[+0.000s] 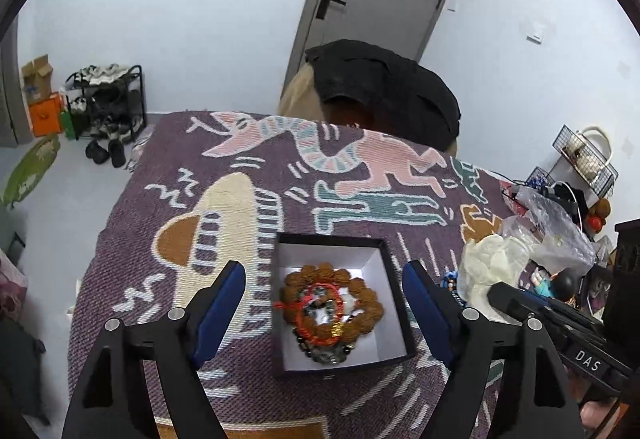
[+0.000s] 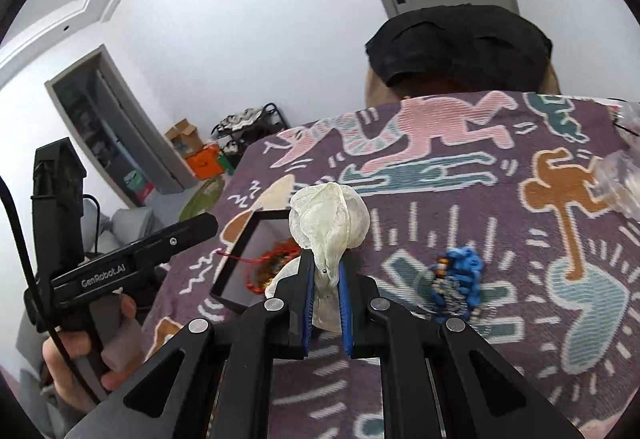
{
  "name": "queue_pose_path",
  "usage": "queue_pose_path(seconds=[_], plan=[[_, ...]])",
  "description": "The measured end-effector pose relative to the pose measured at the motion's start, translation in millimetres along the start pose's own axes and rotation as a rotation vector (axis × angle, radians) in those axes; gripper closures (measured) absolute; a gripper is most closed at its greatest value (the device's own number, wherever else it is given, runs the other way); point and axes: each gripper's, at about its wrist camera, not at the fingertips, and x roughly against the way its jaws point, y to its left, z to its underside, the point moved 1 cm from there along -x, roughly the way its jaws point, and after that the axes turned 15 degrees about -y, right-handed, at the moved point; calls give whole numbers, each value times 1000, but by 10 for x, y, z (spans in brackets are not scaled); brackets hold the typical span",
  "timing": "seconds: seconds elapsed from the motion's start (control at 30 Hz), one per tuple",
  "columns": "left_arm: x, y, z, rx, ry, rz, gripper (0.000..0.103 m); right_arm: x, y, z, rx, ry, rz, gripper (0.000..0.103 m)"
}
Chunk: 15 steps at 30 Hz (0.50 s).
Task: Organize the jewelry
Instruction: 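Lower the white fabric flower into the box and open right tool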
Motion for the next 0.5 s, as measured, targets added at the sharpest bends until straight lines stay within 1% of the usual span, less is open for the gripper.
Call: queue_pose_path(seconds=[0.27, 0.37, 0.5], plan=[[112, 236, -26, 33, -18, -27, 22, -293, 304, 9, 17, 41, -47, 91], [156, 280, -39, 36, -26, -30, 22, -402, 383, 1, 19, 57, -59, 91], [179, 293, -45, 39, -30, -26, 22, -480, 496, -17, 31, 58, -75, 90]])
